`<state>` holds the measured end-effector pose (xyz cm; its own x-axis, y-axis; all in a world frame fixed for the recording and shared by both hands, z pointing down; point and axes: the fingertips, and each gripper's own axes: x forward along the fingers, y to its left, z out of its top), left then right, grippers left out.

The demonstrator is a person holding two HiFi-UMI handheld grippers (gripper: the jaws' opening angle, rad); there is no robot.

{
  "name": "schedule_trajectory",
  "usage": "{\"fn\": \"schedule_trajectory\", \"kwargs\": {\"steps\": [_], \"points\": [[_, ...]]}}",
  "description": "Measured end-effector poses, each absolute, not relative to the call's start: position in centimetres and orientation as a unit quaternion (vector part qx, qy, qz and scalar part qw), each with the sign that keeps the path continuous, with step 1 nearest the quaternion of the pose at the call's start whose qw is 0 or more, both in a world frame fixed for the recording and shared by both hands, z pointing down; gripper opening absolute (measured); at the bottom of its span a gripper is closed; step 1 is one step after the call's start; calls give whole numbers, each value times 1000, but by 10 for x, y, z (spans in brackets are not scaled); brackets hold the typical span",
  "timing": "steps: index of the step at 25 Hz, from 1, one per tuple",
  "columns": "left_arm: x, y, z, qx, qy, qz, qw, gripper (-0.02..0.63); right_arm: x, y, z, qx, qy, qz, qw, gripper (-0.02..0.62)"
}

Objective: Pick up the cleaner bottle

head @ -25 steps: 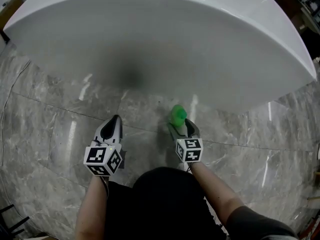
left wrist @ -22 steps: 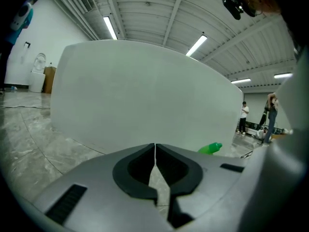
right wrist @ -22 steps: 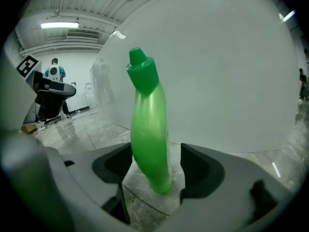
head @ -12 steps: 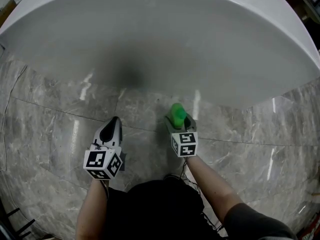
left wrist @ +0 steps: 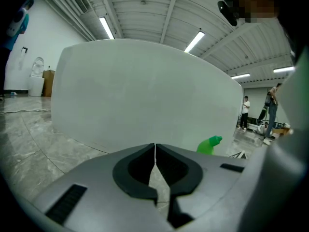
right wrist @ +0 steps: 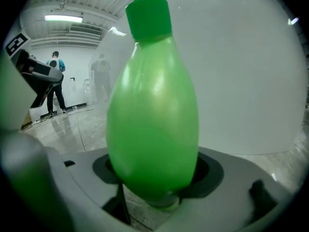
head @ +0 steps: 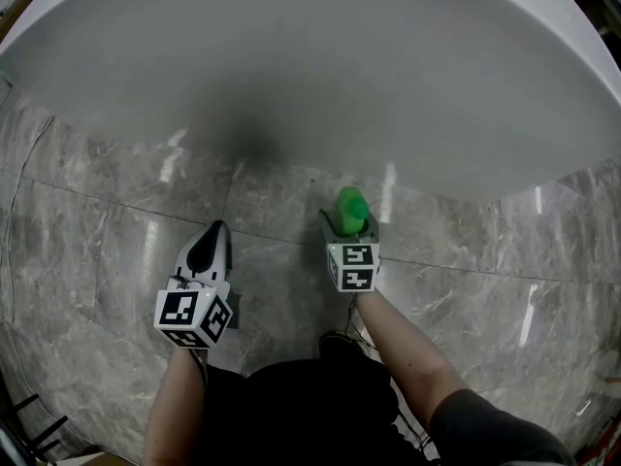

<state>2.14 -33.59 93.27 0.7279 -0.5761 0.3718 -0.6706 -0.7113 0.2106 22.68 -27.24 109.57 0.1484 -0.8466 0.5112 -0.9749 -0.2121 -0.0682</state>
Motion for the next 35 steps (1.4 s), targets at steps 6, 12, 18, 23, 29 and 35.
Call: {"fn": "schedule_trajectory", "kwargs": {"steps": [6,12,18,23,29,35], "points": [[16,-334,933,911,-349,134,174,18,244,-270,1094,768,-579,240,131,219],[23,-332,933,914,-342,137,171,18,254,-272,1094,754,-588,274,101,207],[25,-331,934,915,-338,139,169,18,264,-271,1099,730,-583,356,-14,202],[17,-338,933,911,-351,137,170,18,267,-271,1098,687,-569,418,-170,199],[3,-343,934,903,-365,137,180,18,252,-278,1077,614,-578,444,-302,198],[1,-352,919,899,-381,110,187,18,219,-292,1028,550,-605,464,-341,198]]}}
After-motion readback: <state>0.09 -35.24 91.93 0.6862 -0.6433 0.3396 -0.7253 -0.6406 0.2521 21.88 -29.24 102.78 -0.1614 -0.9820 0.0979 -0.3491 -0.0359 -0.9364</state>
